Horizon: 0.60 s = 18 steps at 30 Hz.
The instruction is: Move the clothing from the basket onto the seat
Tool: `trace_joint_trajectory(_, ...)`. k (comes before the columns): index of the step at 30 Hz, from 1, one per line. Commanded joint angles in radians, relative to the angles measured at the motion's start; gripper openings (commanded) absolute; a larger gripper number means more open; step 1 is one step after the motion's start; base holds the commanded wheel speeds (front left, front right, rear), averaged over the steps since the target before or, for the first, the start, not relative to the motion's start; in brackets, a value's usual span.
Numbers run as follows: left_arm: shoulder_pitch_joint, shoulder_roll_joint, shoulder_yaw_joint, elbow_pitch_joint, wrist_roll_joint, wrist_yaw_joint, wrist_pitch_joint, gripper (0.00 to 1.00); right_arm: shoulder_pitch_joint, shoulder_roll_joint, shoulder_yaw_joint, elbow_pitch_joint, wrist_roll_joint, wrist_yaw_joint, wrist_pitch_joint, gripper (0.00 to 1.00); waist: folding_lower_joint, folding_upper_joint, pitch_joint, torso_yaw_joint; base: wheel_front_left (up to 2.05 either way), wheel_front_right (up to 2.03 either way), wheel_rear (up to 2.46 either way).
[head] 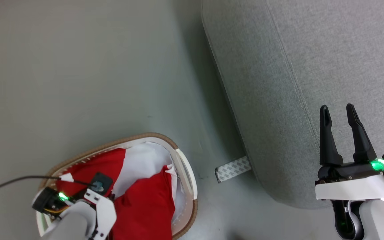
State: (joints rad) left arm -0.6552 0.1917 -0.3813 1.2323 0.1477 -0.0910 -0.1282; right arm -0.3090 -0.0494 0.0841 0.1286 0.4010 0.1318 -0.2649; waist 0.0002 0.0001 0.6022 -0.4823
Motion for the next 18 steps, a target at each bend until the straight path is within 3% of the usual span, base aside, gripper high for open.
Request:
trace_joint_trajectory(1, -0.021, 0.018, -0.008, 0.011, 0.018, 0.004, 0.012, 1.00, -0.021, -0.002, 0.006, -0.006, 0.010, -0.002, 0.001, 1.00, -0.0002, -0.0001, 0.047, -0.023, 0.00, 0.00, 0.00)
trace_joint_trajectory(15, -0.083, 0.061, -0.115, 0.052, 0.095, 0.028, 0.199, 1.00, -0.035, -0.002, 0.030, -0.014, 0.048, -0.002, 0.001, 1.00, -0.0002, -0.0001, 0.135, -0.051, 0.00, 0.00, 0.00)
trace_joint_trajectory(16, -0.084, 0.062, -0.120, 0.053, 0.097, 0.025, 0.207, 0.93, -0.035, -0.002, 0.031, -0.013, 0.048, -0.002, 0.001, 1.00, -0.0002, -0.0001, 0.136, -0.051, 0.00, 0.00, 0.00)
trace_joint_trajectory(17, -0.085, 0.063, -0.123, 0.053, 0.095, 0.025, 0.208, 0.57, -0.036, -0.002, 0.031, -0.012, 0.049, -0.002, 0.001, 1.00, -0.0002, -0.0001, 0.136, -0.051, 0.00, 0.00, 0.00)
trace_joint_trajectory(18, -0.085, 0.065, -0.125, 0.053, 0.093, 0.024, 0.209, 0.34, -0.037, -0.002, 0.033, -0.009, 0.049, -0.002, 0.001, 1.00, -0.0002, -0.0001, 0.136, -0.051, 0.00, 0.00, 0.00)
